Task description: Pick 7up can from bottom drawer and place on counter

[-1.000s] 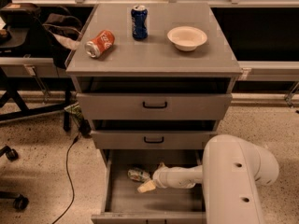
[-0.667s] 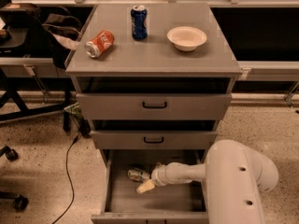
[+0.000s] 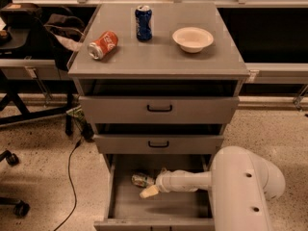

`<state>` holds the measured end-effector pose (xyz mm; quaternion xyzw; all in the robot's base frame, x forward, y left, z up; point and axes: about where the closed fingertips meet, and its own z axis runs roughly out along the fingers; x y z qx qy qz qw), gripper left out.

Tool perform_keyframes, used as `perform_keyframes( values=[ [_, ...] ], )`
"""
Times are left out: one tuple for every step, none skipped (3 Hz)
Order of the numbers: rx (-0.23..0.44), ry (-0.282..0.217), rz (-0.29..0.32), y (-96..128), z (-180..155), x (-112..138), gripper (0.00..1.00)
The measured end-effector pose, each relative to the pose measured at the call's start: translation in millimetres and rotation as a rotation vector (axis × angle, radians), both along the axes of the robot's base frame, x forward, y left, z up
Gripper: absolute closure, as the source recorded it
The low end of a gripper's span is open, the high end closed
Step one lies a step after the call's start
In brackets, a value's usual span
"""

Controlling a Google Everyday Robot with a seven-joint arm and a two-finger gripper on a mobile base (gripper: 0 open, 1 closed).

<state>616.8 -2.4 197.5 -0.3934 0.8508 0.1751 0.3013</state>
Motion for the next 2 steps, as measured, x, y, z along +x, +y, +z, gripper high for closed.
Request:
perform_keyframes(
  values=[
    [0.004,-0.029,-0.044,-0.2,-2.1,8.2,0.00],
    [0.019,-0.055,-0.052,2.8,-3.9,15.6,0.00]
  ],
)
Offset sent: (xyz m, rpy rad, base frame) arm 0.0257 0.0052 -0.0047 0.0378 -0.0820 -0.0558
